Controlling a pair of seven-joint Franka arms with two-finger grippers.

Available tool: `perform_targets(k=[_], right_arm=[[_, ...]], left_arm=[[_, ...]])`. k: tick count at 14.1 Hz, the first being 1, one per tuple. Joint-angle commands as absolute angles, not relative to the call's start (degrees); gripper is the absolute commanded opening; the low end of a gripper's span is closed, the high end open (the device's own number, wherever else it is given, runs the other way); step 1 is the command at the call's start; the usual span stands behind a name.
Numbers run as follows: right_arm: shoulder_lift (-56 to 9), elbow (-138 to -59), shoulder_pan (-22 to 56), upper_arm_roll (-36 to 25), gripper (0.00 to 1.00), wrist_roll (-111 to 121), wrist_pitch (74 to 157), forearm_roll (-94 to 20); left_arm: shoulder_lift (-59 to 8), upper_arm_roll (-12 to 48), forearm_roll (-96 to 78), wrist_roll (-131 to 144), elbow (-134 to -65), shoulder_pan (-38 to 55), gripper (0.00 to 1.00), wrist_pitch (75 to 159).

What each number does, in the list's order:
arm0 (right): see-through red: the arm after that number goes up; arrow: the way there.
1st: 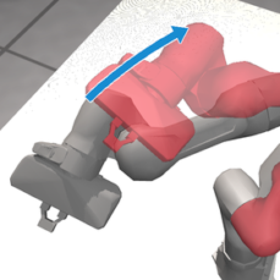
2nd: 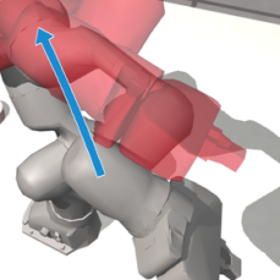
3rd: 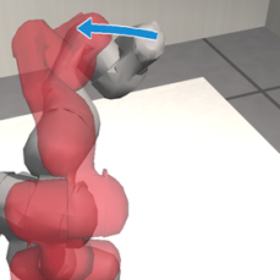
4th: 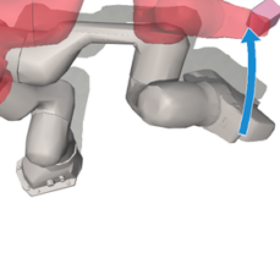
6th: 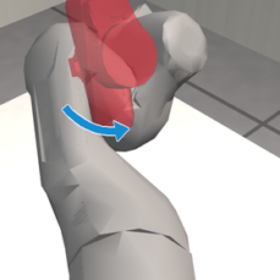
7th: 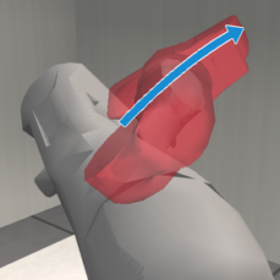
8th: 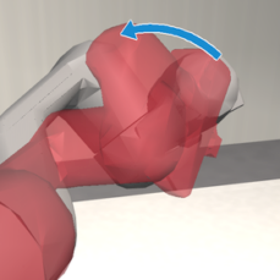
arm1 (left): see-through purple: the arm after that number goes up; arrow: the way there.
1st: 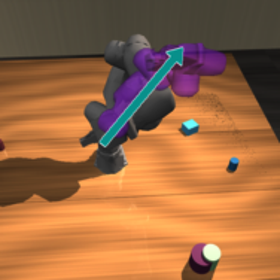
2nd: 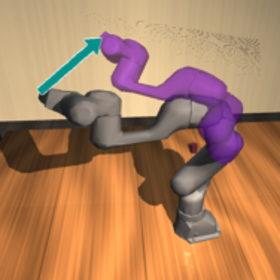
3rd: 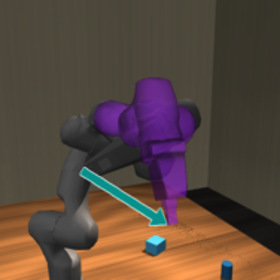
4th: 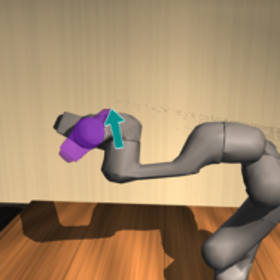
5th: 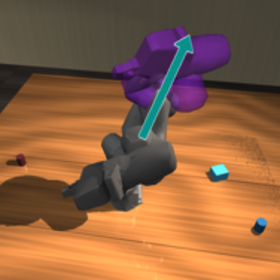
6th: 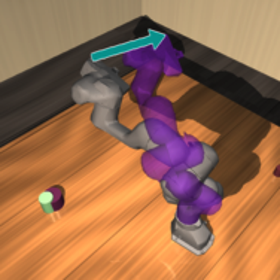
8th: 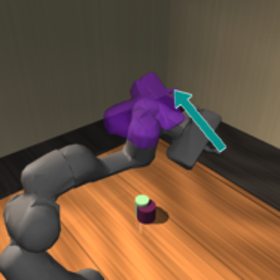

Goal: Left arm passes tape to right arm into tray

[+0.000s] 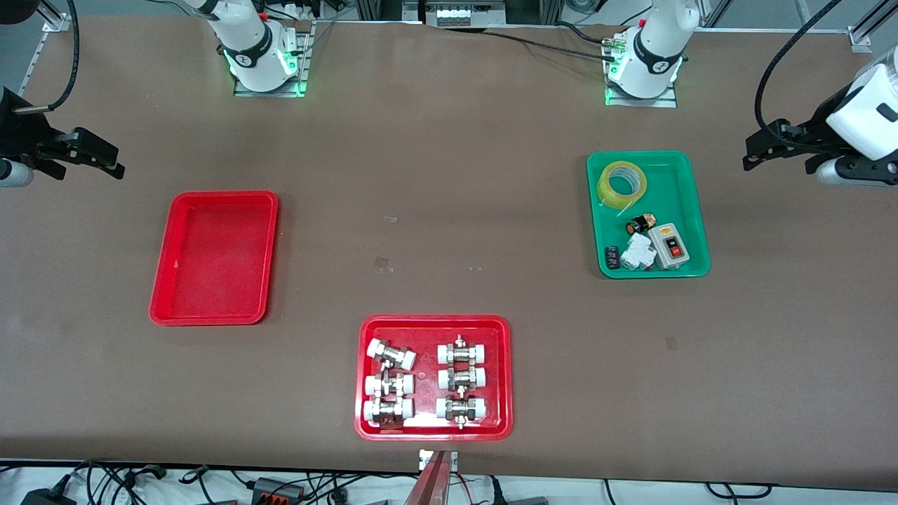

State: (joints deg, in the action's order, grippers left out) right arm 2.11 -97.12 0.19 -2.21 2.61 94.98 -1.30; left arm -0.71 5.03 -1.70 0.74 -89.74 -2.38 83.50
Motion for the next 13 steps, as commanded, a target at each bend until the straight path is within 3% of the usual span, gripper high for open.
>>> perform_targets(k=[1,4,9,13], right_arm=[[3.7,-98.3,0.4,-2.0,1.0,2.5,95.0,-0.6],[3.6,-98.1,0.4,-2.0,1.0,2.5,94.7,-0.7],[3.3,-98.1,0.4,-2.0,1.0,2.8,94.9,-0.4],[3.3,-98.0,1.5,-1.7,1.0,2.5,94.9,2.8]], left_arm=[[-1.7,5.3,-2.5,0.2,-90.8,-2.6,1.0,77.5],[-2.4,5.3,-3.3,0.5,-101.6,-2.5,1.0,81.1],[-1.8,5.4,-8.2,1.9,-130.6,-2.0,1.0,109.5],[-4.2,7.0,-9.0,2.7,-142.2,-2.0,1.0,123.7]])
